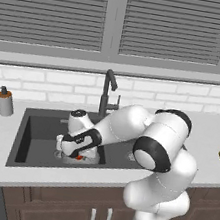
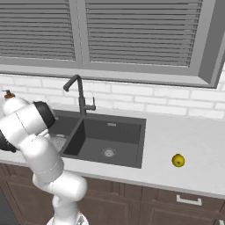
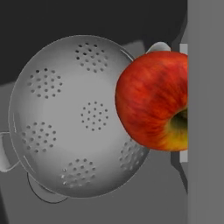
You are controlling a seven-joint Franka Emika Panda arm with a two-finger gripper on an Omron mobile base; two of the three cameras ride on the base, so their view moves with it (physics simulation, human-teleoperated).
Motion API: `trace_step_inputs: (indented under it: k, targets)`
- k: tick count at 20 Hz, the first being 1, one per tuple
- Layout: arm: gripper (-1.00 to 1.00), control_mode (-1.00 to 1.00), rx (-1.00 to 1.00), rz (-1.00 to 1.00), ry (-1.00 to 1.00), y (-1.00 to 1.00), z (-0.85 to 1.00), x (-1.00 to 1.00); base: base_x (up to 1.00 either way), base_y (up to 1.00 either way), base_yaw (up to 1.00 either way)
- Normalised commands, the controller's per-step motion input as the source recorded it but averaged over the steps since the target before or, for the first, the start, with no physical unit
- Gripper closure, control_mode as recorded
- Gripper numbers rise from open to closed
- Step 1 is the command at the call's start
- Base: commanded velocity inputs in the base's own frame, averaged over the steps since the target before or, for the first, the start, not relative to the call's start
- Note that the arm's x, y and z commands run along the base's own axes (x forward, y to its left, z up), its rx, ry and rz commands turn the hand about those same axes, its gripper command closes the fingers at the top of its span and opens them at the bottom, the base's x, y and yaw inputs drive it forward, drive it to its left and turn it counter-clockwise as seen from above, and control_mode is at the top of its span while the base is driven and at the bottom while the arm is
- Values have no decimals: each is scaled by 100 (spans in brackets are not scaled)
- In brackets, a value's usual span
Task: Put the colander in the sink, put the pear, apple in the colander, and turn on the sink faucet and pour water over the colander.
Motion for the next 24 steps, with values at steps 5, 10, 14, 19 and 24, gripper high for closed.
trace_step_inputs:
  k: [5, 10, 14, 19, 24]
  targets:
    - [100, -100, 0, -11, 0, 0, -27, 5, 0, 0, 0]
    - [100, -100, 0, -11, 1, 0, -25, 22, 0, 0, 0]
    - [100, -100, 0, -9, 2, 0, -23, 35, 0, 0, 0]
    - [-100, -100, 0, -6, 1, 0, -20, 28, 0, 0, 0]
    - [-100, -100, 0, -2, 0, 0, -4, 16, 0, 0, 0]
